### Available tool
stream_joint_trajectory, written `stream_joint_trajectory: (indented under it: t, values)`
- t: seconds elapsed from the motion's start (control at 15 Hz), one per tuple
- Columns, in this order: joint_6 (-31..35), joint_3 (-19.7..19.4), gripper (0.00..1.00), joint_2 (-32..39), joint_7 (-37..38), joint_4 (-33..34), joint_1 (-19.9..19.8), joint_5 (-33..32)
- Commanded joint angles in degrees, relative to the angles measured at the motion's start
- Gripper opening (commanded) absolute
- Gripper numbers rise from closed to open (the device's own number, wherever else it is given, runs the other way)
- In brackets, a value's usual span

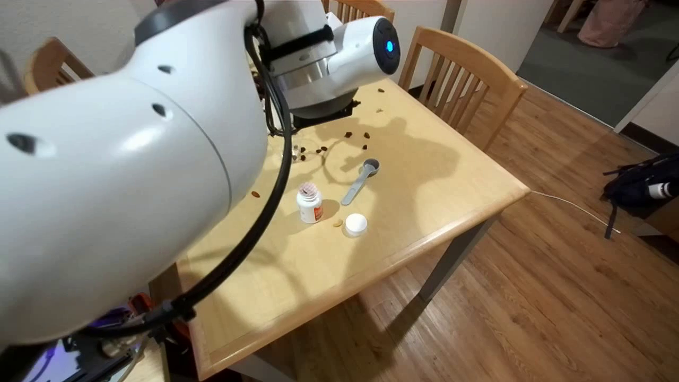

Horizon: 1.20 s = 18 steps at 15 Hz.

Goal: Pour the contents from one clear cup to the other

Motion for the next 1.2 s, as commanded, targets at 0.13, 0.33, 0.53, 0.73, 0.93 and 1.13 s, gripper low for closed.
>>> stream_joint_trajectory:
  t: [0.13, 0.33, 0.53, 0.73, 0.93, 1.13]
  values:
    - [1.25, 0.7, 0.05, -8.92, -3.89, -3.41, -4.95, 3.97]
    - [1.32, -0.59, 0.05, -7.52, -7.06, -4.92, -6.03, 8.95]
    - [-0.15, -1.06, 0.19, -7.51, -5.09, -3.11, -4.86, 6.96]
    - [-0.15, -1.1, 0.19, -7.51, -5.09, -3.26, -5.3, 6.97]
    - [-0.15, -1.1, 0.19, -7.51, -5.09, -3.27, -5.32, 6.97]
    - [-0.43, -1.22, 0.05, -7.49, -6.11, -3.11, -5.18, 8.06]
